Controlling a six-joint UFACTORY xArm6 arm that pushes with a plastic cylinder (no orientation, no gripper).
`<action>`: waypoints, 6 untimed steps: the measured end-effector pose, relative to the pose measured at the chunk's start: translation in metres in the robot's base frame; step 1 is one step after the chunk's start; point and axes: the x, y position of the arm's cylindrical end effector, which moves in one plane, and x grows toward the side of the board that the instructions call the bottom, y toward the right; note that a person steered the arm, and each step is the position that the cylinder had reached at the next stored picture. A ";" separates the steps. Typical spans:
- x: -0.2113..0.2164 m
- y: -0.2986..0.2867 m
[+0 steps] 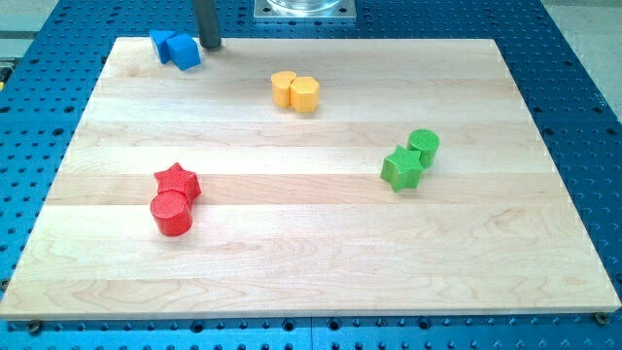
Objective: Separate the blue blocks
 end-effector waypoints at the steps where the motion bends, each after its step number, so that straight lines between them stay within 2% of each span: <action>1: 0.000 -0.027; 2: 0.002 -0.064; 3: 0.005 -0.064; 4: 0.043 -0.063; 5: 0.061 -0.006; 6: 0.033 -0.006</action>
